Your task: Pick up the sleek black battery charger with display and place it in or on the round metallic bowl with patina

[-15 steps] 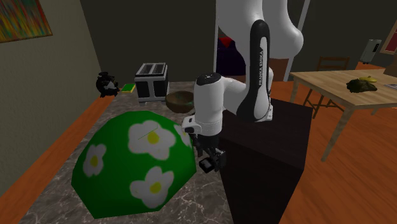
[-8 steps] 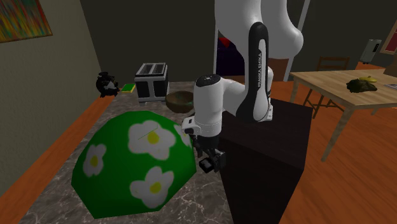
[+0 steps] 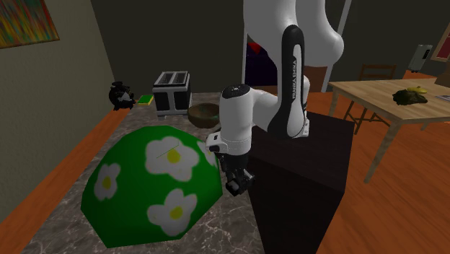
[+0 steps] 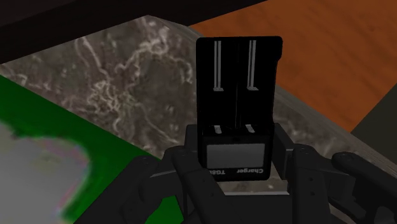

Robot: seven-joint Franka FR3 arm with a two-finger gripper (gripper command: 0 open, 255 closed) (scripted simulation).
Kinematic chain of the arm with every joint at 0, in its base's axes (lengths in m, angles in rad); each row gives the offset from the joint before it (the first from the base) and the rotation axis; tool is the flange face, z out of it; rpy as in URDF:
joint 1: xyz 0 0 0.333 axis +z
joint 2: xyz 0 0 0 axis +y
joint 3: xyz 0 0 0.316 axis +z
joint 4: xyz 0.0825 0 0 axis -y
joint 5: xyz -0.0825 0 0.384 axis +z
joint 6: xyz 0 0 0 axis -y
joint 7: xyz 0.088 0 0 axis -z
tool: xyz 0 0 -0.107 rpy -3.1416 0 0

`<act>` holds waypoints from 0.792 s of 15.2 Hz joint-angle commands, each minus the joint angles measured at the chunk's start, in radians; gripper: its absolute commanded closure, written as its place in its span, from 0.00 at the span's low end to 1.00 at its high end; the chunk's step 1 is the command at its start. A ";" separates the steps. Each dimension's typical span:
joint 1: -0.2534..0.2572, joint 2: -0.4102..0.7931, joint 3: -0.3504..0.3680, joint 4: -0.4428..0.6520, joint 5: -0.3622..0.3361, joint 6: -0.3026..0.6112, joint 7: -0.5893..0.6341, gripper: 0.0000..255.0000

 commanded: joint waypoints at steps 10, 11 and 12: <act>0.117 -0.171 -0.123 -0.053 -0.044 -0.124 0.045 1.00; 0.134 -0.193 -0.143 -0.059 -0.059 -0.141 0.057 1.00; 0.151 -0.214 -0.164 -0.064 -0.076 -0.157 0.070 1.00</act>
